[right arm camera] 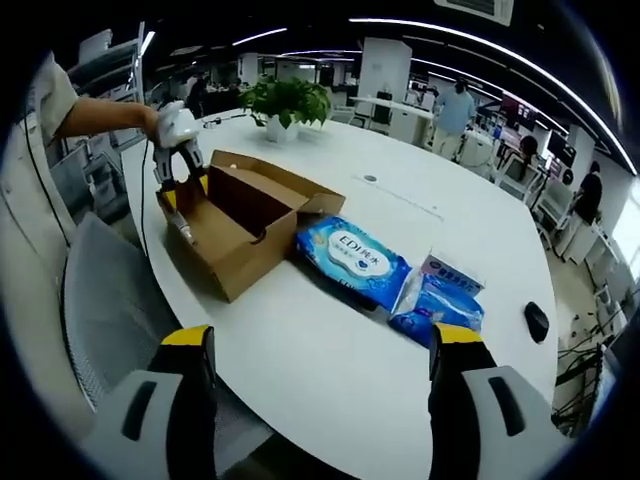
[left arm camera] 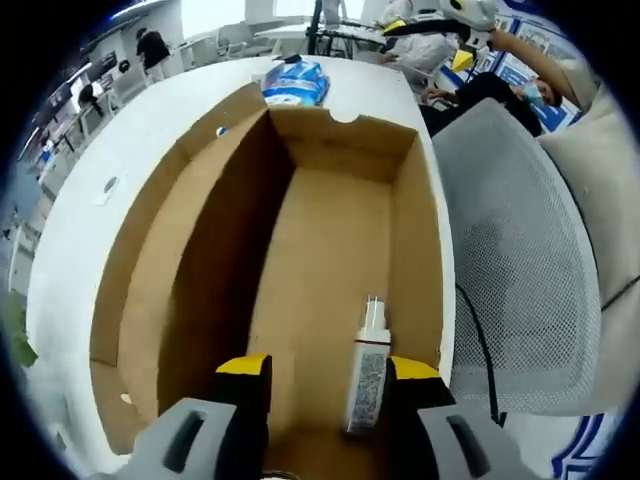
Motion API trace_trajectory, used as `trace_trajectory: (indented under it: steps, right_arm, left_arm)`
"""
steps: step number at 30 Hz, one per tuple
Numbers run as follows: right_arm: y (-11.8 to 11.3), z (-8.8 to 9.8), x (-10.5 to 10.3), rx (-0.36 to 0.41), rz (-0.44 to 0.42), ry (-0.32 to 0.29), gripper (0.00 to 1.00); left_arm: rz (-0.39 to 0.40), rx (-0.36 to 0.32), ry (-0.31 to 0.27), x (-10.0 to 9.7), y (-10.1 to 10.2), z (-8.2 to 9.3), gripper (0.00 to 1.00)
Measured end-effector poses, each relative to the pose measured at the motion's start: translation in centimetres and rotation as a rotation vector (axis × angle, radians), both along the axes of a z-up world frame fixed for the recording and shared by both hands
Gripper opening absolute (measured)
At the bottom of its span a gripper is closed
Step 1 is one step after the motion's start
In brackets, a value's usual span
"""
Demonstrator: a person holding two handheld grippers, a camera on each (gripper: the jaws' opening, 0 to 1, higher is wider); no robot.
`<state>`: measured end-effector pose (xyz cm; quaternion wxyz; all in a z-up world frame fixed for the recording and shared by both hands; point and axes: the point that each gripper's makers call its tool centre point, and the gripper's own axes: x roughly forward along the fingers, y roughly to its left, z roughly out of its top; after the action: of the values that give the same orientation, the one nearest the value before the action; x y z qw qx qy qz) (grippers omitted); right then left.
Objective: Operate the shoe box by opening the lid, removing the specified soft item, and placing it in the target area until the item is outside and the box remains undamaged.
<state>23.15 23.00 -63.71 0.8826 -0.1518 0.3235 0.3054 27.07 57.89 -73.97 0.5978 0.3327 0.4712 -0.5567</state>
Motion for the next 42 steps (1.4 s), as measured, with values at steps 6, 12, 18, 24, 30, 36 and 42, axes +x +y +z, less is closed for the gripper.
trace_trajectory:
  steps: [6, 12, 18, 24, 30, 36, 42]
  right_arm:
    - [0.3, -0.4, -0.7, 0.006, -0.016, 0.006, 0.84]
    - [0.6, -0.9, -1.0, 0.006, -0.015, 0.019, 0.83]
    - [0.9, -1.1, -1.0, 0.015, -0.017, 0.023, 0.83]
    - [1.3, -1.3, -1.1, 0.026, -0.016, 0.03, 0.82]
    - [1.9, -1.6, -1.2, 0.038, -0.009, 0.037, 0.81]
    - [3.0, -1.7, -1.1, 0.092, -0.012, 0.043, 0.79]
    - [3.9, -1.6, -1.1, 0.122, -0.006, 0.037, 0.78]
  left_arm:
    - [-0.068, 0.079, 0.008, 0.1, 0.6, -1.8, 0.48]
    - [-0.107, 0.119, 0.041, -0.4, 0.8, -2.9, 0.48]
    - [-0.132, 0.141, 0.055, -0.9, 0.5, -3.9, 0.46]
    - [-0.156, 0.138, 0.025, -1.2, 0.2, -4.9, 0.41]
    - [-0.149, 0.119, -0.004, -1.0, 0.1, -4.9, 0.27]
    - [-0.137, 0.113, -0.022, -0.7, 0.1, -4.9, 0.25]
    - [-0.091, 0.108, -0.023, -0.7, -0.1, -4.9, 0.21]
